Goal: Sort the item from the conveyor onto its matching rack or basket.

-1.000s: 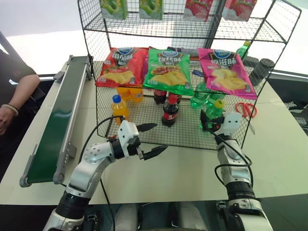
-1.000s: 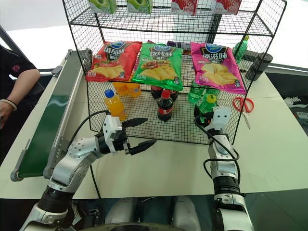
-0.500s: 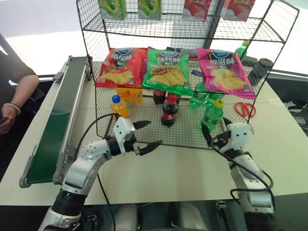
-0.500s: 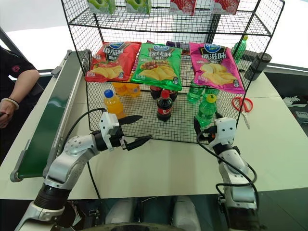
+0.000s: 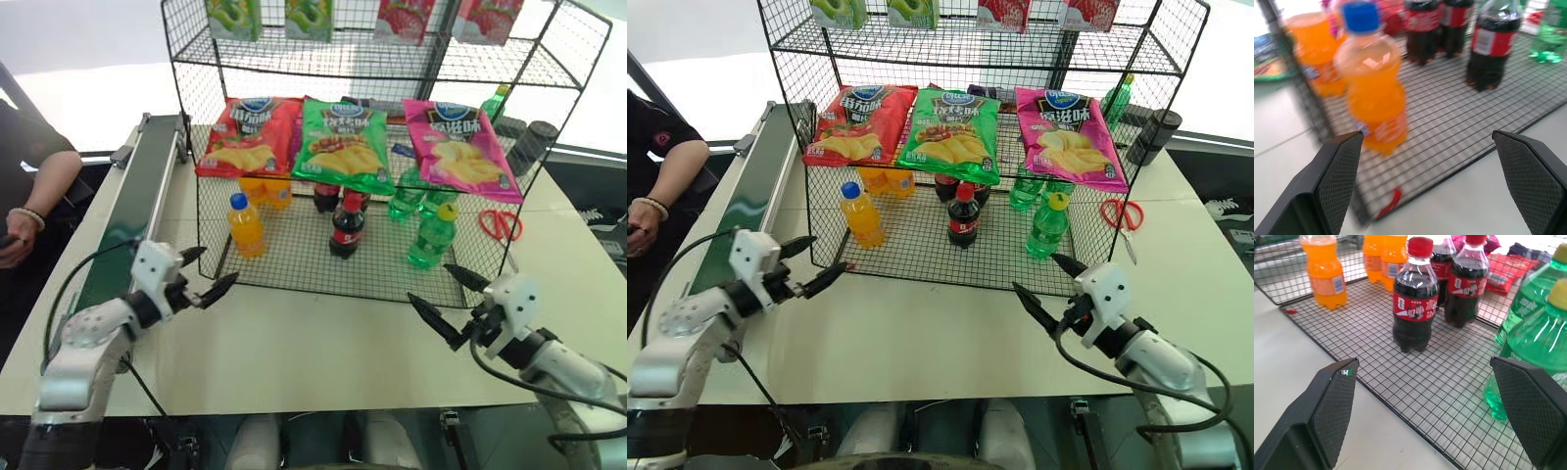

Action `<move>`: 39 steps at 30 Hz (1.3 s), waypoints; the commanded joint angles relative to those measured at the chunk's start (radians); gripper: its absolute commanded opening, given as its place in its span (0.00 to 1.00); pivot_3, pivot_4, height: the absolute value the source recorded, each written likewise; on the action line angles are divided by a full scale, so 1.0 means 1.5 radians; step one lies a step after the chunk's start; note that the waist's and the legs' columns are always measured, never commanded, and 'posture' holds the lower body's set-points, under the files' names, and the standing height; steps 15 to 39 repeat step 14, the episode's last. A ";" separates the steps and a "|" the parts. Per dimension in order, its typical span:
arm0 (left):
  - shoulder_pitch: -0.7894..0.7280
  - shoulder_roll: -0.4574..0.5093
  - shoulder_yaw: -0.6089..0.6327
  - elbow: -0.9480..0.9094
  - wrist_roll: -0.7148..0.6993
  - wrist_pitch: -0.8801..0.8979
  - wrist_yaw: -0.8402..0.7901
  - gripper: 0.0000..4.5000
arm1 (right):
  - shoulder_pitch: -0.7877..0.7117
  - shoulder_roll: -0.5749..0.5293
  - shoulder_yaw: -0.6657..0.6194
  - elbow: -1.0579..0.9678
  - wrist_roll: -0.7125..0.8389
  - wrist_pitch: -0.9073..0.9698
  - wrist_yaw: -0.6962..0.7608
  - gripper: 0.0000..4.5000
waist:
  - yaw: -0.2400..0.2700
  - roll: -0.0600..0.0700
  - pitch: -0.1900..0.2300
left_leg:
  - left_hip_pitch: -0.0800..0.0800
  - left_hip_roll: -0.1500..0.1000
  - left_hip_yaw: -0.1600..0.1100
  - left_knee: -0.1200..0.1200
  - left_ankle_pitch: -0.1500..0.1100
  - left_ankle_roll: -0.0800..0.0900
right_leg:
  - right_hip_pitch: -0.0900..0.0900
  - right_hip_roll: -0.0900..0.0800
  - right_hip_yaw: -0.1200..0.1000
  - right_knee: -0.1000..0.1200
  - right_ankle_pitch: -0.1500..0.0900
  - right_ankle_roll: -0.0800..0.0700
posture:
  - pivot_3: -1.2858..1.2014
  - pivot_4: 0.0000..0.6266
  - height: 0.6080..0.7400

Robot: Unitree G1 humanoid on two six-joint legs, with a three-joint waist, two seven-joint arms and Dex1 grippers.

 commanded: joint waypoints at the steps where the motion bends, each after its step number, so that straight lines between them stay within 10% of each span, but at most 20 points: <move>1: 0.028 0.014 0.044 0.014 0.002 -0.027 -0.004 1.00 | -0.008 -0.020 -0.033 0.012 0.026 -0.002 0.034 0.99 | 0.000 -0.001 0.000 | 0.000 0.000 0.000 0.000 0.000 0.000 | 0.000 0.000 0.000 0.000 0.000 0.000 | 0.52 0.24 0.94; 39: 0.070 0.011 0.075 0.033 0.003 -0.068 -0.005 1.00 | -0.046 -0.045 -0.029 0.019 0.039 0.032 0.068 0.99 | -0.001 -0.001 0.000 | 0.000 0.000 0.000 0.000 0.000 0.000 | 0.000 -0.001 0.000 0.000 0.000 0.000 | 0.52 0.24 0.94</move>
